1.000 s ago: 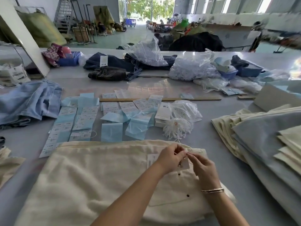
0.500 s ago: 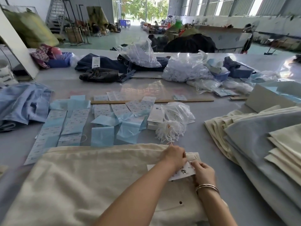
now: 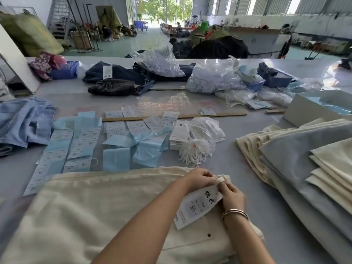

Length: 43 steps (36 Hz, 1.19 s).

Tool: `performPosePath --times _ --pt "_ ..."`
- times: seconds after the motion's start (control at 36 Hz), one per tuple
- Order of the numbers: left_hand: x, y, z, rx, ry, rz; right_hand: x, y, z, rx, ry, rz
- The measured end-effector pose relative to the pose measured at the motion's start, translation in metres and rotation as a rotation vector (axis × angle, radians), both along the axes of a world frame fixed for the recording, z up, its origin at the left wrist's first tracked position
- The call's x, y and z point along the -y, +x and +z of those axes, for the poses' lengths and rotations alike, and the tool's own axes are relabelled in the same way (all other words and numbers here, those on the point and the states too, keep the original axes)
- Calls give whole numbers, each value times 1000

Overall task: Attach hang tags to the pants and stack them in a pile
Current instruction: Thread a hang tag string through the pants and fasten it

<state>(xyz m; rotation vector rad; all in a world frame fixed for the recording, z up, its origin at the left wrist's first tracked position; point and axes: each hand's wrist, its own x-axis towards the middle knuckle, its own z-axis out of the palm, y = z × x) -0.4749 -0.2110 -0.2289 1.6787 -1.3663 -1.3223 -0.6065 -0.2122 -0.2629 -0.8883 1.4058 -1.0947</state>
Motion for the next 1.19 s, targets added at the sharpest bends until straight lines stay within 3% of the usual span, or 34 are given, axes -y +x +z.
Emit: performPosePath --times 0.19,0.36,0.5,0.69,0.83,1.03,1.19 --pt "-5 -1 -4 -45 -94 91 -6 1 6 104 -20 18" --pt "-5 -6 -8 -65 -80 152 -10 2 11 62 -56 76" --pt "1 -2 -10 -75 -75 264 -13 -15 25 -45 -46 252" --pt "5 -3 -9 -88 -55 331 -29 -39 37 -56 -140 280" --pt "5 -13 -3 -357 -99 425 -32 -37 43 10 -165 258" --pt "0 -18 8 -241 -214 265 -32 -30 56 136 -221 275" --pt "-9 -16 14 -312 -294 168 -27 -32 62 233 -223 313"
